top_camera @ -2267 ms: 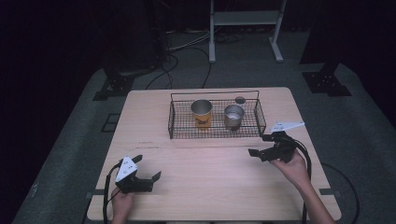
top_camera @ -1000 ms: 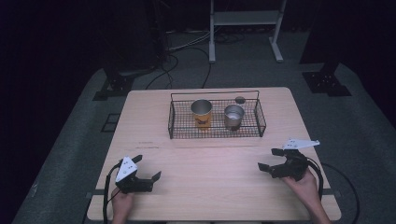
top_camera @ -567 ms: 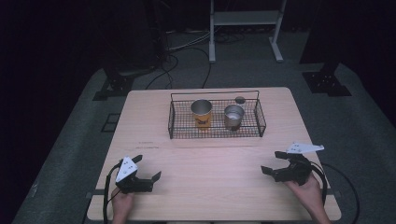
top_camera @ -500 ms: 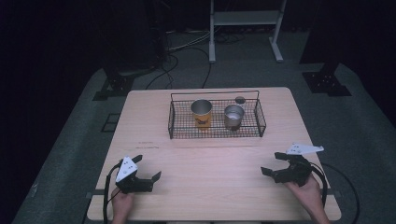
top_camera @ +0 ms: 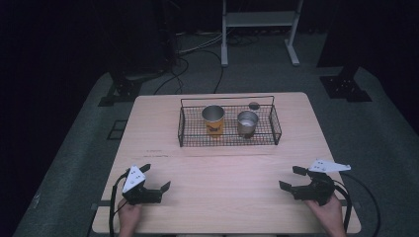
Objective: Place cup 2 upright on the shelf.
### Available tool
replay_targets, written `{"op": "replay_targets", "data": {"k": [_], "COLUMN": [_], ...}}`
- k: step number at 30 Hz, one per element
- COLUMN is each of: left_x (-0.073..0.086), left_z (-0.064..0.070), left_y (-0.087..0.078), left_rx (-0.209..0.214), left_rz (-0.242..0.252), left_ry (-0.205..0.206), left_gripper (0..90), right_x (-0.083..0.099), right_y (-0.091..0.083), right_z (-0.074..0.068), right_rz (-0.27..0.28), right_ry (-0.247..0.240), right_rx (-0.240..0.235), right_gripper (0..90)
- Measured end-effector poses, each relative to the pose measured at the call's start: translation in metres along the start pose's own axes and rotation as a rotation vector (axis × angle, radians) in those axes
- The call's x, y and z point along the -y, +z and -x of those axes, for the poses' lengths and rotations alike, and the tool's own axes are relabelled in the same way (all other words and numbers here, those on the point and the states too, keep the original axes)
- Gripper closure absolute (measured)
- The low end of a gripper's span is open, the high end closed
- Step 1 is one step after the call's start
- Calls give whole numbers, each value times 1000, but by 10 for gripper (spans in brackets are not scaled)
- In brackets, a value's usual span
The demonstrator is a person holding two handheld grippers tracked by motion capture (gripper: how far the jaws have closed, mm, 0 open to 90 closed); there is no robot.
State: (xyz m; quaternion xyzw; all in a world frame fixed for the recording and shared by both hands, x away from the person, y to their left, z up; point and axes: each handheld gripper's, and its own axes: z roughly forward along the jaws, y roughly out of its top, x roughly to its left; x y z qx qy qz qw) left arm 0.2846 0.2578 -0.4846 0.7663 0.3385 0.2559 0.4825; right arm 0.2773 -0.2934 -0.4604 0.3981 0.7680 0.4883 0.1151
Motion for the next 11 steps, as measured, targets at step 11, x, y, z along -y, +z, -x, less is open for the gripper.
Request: {"op": "replay_targets", "data": {"k": [11], "left_x": [0], "left_z": [0], "left_y": [0], "left_rx": [1], "left_rz": [1], "left_ry": [-5], "left_gripper": [0], "right_x": [19], "right_y": [-8], "right_z": [-4], "right_rz": [70], "right_ry": [4], "right_rx": [113], "right_gripper": [122]}}
